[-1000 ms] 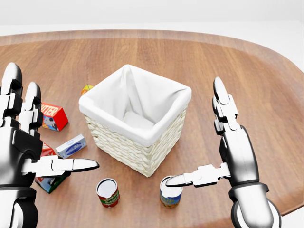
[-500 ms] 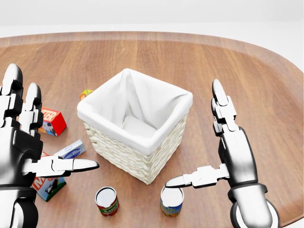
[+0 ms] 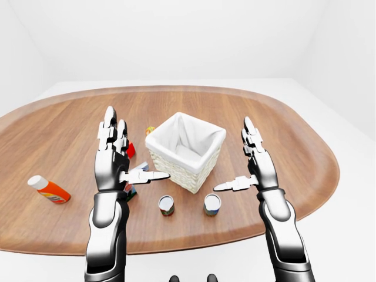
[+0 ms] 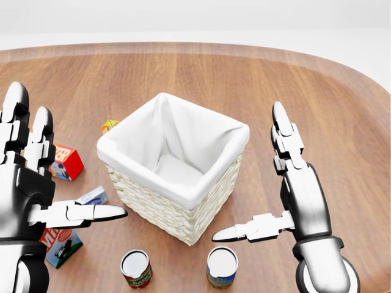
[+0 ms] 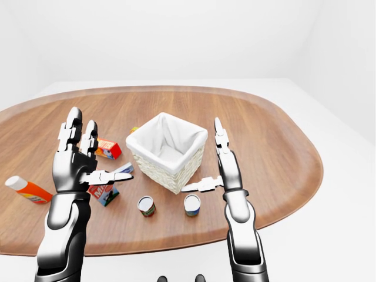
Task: Pick up the alphabet soup, and put it in the basket.
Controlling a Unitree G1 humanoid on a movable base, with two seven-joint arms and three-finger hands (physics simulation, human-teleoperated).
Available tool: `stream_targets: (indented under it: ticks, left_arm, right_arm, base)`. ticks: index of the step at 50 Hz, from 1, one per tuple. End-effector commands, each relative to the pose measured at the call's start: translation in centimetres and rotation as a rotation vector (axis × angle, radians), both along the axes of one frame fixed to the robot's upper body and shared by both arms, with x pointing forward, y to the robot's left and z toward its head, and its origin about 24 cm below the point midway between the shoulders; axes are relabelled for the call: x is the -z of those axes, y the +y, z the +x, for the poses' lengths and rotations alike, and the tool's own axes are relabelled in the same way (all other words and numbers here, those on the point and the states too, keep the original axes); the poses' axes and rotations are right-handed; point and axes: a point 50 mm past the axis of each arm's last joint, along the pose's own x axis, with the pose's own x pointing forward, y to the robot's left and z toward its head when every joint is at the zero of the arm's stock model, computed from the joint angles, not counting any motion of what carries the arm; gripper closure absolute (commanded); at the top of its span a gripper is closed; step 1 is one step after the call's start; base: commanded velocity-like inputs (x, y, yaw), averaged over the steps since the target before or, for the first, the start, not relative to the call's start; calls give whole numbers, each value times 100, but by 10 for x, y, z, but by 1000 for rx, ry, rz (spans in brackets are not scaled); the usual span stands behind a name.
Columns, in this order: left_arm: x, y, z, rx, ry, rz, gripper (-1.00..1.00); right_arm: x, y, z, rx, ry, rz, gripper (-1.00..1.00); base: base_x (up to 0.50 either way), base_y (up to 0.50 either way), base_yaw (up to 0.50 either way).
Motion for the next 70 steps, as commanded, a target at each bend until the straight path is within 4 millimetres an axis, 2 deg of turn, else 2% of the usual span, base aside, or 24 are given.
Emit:
stream_targets:
  ticks: [1, 45, 55, 70]
  left_arm:
    - [0, 0, -1, 0, -2, 0, -100]
    - [-2, 1, 0, -3, -10, -3, -100]
    - [-2, 1, -1, -5, -11, -3, -100]
    - [-2, 2, -2, -8, -12, -2, -100]
  right_arm:
    - [1, 1, -1, -4, 3, -1, -100]
    - [4, 1, -3, -1, 14, -5, -100]
    - [14, 0, -12, 18, 56, -37, -100]
    - [56, 2, -35, 26, 240, -40, -100]
  base:
    - [7, 0, 0]
    - [5, 0, 0]
    - [0, 0, 0]
    - [0, 0, 0]
